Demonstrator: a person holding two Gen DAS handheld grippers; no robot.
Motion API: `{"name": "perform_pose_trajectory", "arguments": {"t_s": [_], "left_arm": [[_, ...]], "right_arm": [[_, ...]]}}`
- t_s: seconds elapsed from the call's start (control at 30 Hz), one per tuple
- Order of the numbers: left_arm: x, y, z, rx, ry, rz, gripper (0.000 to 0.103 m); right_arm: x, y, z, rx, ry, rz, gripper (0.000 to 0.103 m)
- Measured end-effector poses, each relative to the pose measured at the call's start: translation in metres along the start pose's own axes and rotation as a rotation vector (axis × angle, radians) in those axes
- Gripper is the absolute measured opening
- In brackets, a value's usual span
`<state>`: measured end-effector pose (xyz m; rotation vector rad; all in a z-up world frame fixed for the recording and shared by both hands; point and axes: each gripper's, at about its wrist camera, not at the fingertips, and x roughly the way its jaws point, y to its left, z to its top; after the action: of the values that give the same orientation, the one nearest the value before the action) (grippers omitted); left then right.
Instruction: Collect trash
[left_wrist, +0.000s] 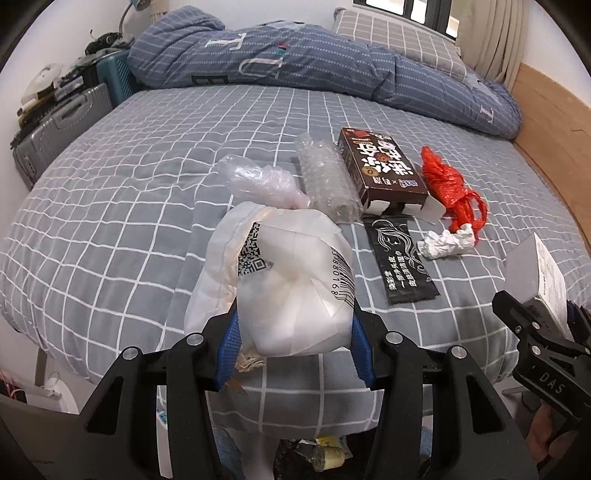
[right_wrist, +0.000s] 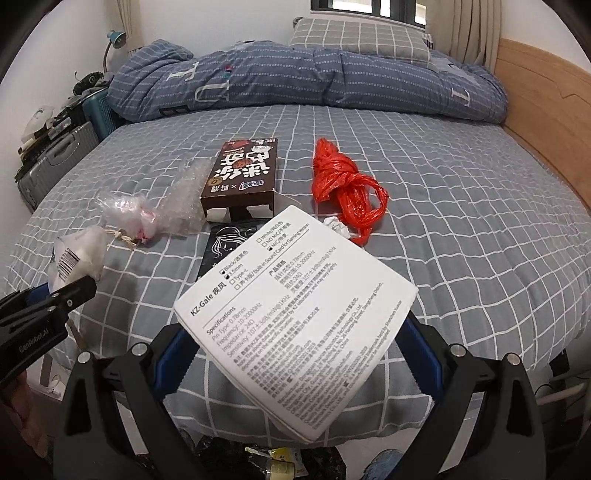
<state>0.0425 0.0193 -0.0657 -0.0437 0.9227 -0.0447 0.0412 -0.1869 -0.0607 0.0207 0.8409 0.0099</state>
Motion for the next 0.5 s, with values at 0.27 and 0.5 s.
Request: {"name": "perform_pose_trajectory", "arguments": {"t_s": [0.27,0.5], "left_arm": [[-0.012,-0.006,-0.020,0.003,0.013,-0.024,0.050],[-0.018,-0.010,-0.033,-0.001,0.023,-0.036,0.050]], "right_arm": [[-0.016,-0.001,-0.008,-0.008,-0.015,0.012,0.092],[-0.027,-0.007,-0.015,-0.002,-0.017,0.014,0.092]]}}
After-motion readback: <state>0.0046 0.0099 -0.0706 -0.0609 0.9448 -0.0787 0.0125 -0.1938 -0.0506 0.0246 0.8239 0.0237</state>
